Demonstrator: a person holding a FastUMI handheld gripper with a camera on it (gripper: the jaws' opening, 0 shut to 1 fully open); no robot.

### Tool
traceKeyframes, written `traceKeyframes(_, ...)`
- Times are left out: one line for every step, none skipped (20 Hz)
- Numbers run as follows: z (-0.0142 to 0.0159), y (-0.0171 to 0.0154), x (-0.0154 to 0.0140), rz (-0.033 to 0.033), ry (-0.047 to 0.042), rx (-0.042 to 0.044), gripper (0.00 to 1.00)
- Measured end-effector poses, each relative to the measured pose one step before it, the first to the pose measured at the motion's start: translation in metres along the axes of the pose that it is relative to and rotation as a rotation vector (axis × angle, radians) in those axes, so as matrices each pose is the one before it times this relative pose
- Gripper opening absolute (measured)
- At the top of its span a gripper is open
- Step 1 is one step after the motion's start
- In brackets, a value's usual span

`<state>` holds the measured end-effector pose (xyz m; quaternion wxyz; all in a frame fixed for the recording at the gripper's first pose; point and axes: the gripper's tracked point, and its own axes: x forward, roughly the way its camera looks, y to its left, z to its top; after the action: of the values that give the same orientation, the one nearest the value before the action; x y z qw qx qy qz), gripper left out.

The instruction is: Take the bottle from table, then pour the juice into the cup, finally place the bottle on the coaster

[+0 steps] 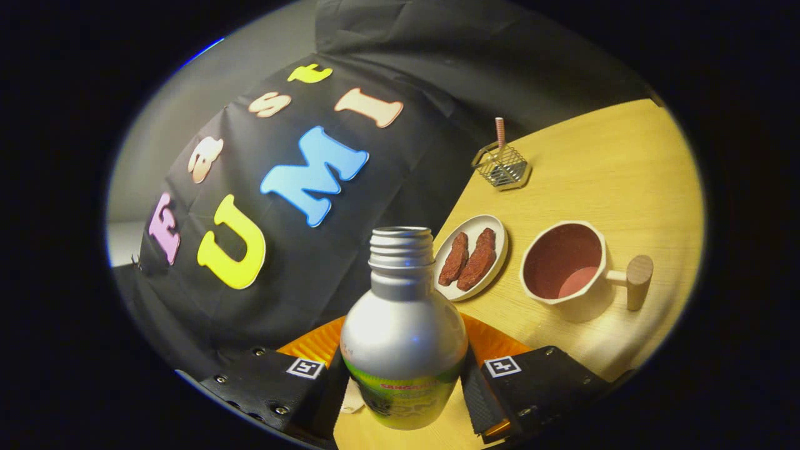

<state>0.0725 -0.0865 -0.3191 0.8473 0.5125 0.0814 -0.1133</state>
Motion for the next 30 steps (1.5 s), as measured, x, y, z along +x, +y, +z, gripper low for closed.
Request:
traceKeyframes(0.00015, -0.00428, 0.00141, -0.01327, -0.00140, 0.02699, 0.78)
traceKeyframes(-0.00004, -0.00323, 0.00145, -0.00885, 0.00352, 0.02738, 0.78)
traceKeyframes(-0.00195, 0.00036, 0.00167, 0.00144, 0.00565, 0.02880, 0.78)
traceKeyframes(-0.00155, 0.00144, 0.00136, 0.00313, 0.00721, 0.02548, 0.78)
traceKeyframes(-0.00001, 0.00058, -0.00036, 0.00170, 0.00751, 0.01777, 0.78)
traceKeyframes(-0.00265, -0.00023, 0.00203, -0.00380, 0.01418, 0.01555, 0.78)
traceKeyframes(-0.00308, -0.00005, 0.00128, -0.00589, 0.01372, 0.01453, 0.78)
traceKeyframes(-0.00178, -0.00001, 0.00137, -0.00460, 0.00862, 0.01357, 0.78)
traceKeyframes(-0.00101, -0.00037, 0.00252, -0.00507, 0.00247, 0.01364, 0.78)
traceKeyframes(0.00013, 0.00091, 0.00209, -0.00016, 0.00006, 0.02234, 0.78)
traceKeyframes(-0.00088, 0.00175, 0.00165, 0.00087, -0.00082, 0.03067, 0.78)
traceKeyframes(-0.00144, 0.00071, 0.00080, 0.00199, 0.00266, 0.03925, 0.78)
traceKeyframes(-0.00047, 0.00037, 0.00028, 0.00182, 0.00071, 0.03828, 0.78)
traceKeyframes(0.00029, 0.00029, 0.00132, 0.00036, -0.00071, 0.03272, 0.78)
traceKeyframes(0.00033, -0.00152, 0.00048, -0.00307, 0.00019, 0.02321, 0.78)
traceKeyframes(0.00064, -0.00170, 0.00141, -0.00585, 0.00019, 0.01285, 0.78)
traceKeyframes(0.00049, -0.00157, 0.00116, -0.00537, 0.00209, 0.01121, 0.78)
traceKeyframes(0.00083, 0.00035, 0.00169, -0.00063, 0.00121, 0.02052, 0.78)
traceKeyframes(-0.00047, 0.00025, 0.00131, 0.00111, 0.00346, 0.02784, 0.78)
traceKeyframes(-0.00075, -0.00070, 0.00134, 0.00007, 0.00375, 0.02743, 0.78)
traceKeyframes(-0.00093, -0.00050, -0.00094, -0.00393, 0.00532, 0.01997, 0.78)
traceKeyframes(-0.00121, 0.00006, -0.00082, -0.00374, 0.00537, 0.01310, 0.78)
traceKeyframes(-0.00062, -0.00058, 0.00007, -0.00220, 0.00379, 0.01259, 0.78)
traceKeyframes(0.00041, 0.00089, 0.00064, 0.00387, -0.00226, 0.01993, 0.78)
traceKeyframes(0.00163, -0.00138, 0.00052, 0.00488, -0.00561, 0.02491, 0.78)
traceKeyframes(0.00096, -0.00199, -0.00090, -0.00019, -0.00302, 0.02729, 0.78)
traceKeyframes(0.00222, -0.00136, -0.00363, -0.00217, -0.00474, 0.02264, 0.78)
traceKeyframes(0.00244, -0.00078, -0.00275, -0.00087, -0.00797, 0.02258, 0.78)
traceKeyframes(0.00242, 0.00014, -0.00238, 0.00030, -0.00796, 0.02065, 0.78)
traceKeyframes(0.00080, -0.00191, -0.00154, -0.00335, -0.00408, 0.01352, 0.78)
